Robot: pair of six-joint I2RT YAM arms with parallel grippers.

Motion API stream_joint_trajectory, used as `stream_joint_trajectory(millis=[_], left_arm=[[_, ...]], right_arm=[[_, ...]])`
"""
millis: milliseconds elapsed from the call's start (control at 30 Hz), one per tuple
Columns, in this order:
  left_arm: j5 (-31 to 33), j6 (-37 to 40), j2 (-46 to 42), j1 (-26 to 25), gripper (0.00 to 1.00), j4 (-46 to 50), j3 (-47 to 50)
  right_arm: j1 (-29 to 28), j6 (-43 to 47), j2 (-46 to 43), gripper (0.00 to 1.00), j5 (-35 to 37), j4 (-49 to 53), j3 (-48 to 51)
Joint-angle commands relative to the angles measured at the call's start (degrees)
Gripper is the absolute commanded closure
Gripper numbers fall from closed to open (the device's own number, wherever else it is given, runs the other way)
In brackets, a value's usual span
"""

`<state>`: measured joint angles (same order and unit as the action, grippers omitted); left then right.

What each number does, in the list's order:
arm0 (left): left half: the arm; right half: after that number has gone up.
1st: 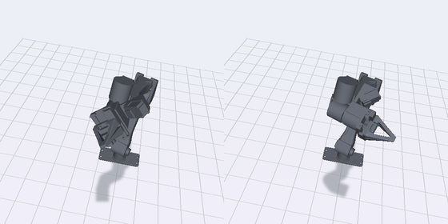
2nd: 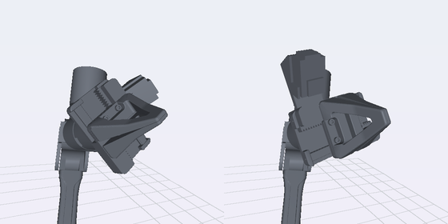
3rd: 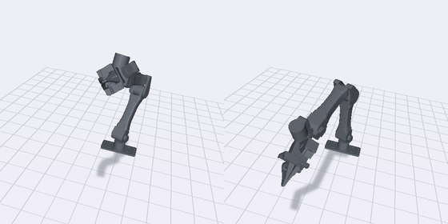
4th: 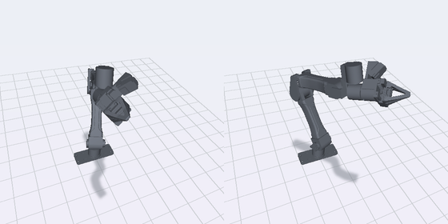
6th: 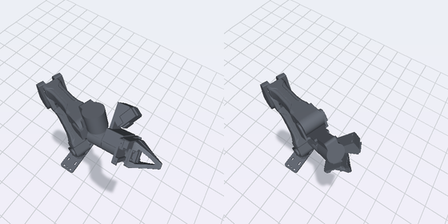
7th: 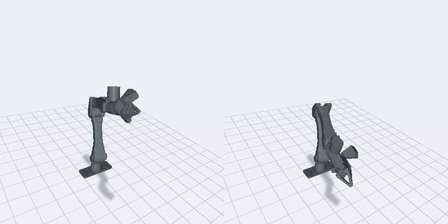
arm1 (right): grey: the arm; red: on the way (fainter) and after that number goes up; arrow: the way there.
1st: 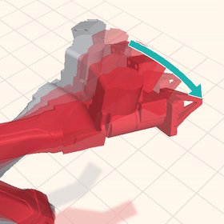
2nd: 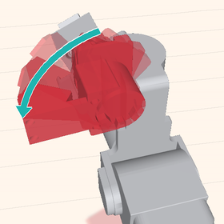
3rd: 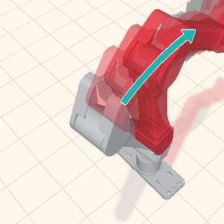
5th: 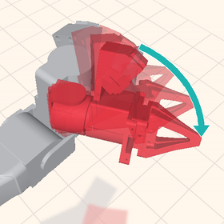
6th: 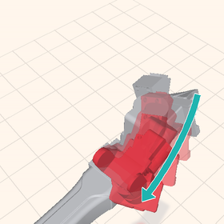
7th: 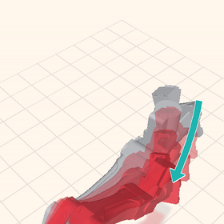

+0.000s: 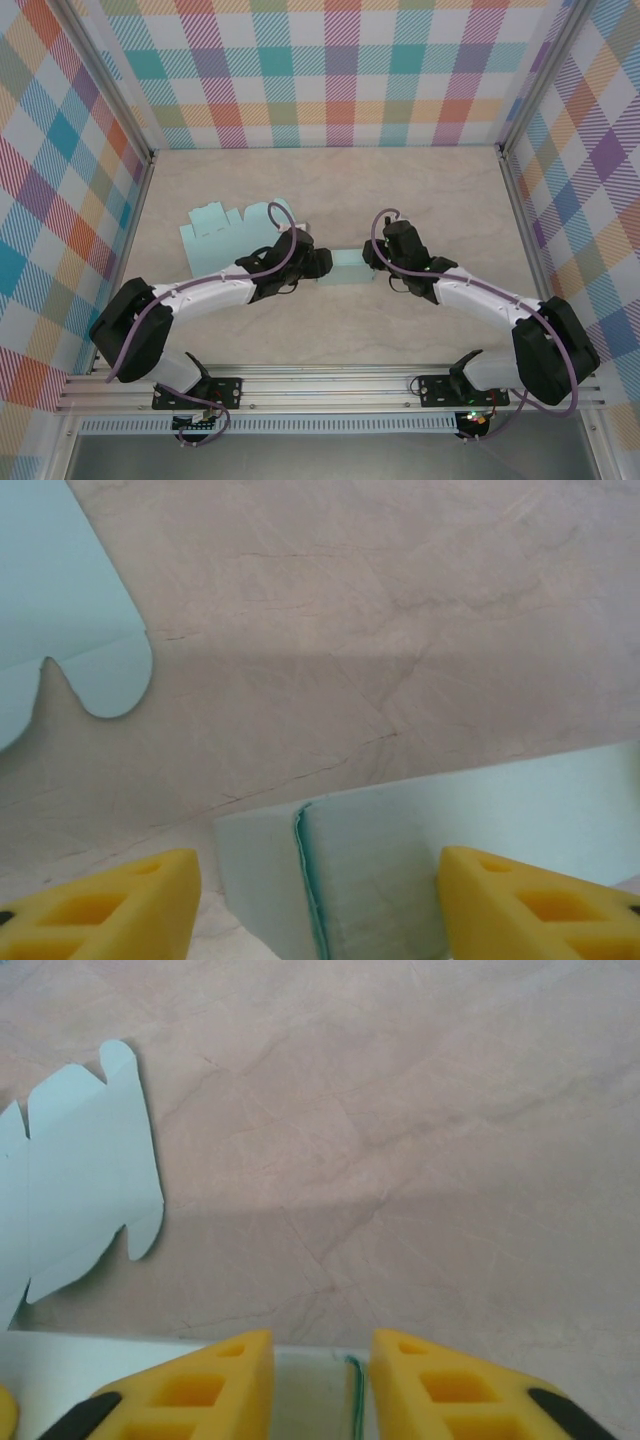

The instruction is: Fold the paper box

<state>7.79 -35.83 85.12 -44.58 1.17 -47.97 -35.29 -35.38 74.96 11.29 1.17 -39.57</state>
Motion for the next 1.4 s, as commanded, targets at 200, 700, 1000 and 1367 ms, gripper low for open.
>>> stream_joint_trajectory(millis=[200, 700, 1000, 1367], left_arm=[[-0.7, -1.7, 4.9, 0.5, 0.61, 2.2, 6.1], [-0.9, -3.3, 6.6, 0.4, 0.72, 0.4, 7.1], [-0.9, -4.7, 7.6, 0.2, 0.74, -0.9, 6.8], [-0.3, -4.4, 6.4, 0.1, 0.74, -1.2, 6.7]], right_arm=[[-0.2, -1.9, -2.8, 0.43, -4.2, 12.3, 0.6], [2.7, -5.8, -3.1, 0.35, -17.2, 4.5, 3.8], [4.0, -6.5, -5.5, 0.57, -16.1, 4.2, 9.0], [5.7, -6.3, -2.5, 0.85, -18.3, -3.6, 14.7]])
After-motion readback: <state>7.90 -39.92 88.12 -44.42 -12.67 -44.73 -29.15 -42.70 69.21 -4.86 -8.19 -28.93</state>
